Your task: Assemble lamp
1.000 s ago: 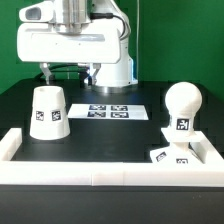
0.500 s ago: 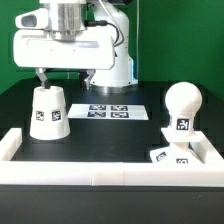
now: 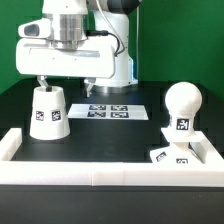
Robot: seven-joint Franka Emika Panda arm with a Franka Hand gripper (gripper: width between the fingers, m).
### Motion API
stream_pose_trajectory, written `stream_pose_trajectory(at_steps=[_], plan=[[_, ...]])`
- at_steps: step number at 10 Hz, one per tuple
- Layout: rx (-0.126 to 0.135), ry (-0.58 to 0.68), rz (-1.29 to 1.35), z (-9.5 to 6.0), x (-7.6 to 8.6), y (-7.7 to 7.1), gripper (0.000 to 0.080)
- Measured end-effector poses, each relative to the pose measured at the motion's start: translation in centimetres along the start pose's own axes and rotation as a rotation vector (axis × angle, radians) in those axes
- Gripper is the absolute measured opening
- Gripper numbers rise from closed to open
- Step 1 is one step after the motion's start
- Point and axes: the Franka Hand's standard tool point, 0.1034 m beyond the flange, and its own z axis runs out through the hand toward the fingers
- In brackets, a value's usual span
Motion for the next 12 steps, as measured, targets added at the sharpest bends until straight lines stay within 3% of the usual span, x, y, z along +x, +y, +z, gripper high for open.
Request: stream_pose_trajectory(at_steps=[1, 2, 3, 4, 5, 6, 9, 12], plan=[[0.000, 0.001, 0.000, 0.0, 0.1, 0.0, 0.0592], [-0.001, 0.001, 0.001, 0.0, 0.0, 0.1, 0.0592], [-0.002, -0.002, 0.001, 0.1, -0.1, 0.2, 0.0409], [-0.003, -0.006, 0.001, 0.3, -0.1, 0.2, 0.0409], [-0.005, -0.011, 0.000, 0.6, -0.2, 0.2, 0.0209], [-0.006, -0.010, -0.001, 0.6, -0.1, 0.2, 0.0074], [0.002, -0.008, -0.004, -0.2, 1.4, -1.6, 0.0044], [0.024, -0.027, 0.022, -1.6, 2.5, -4.8, 0.0044]])
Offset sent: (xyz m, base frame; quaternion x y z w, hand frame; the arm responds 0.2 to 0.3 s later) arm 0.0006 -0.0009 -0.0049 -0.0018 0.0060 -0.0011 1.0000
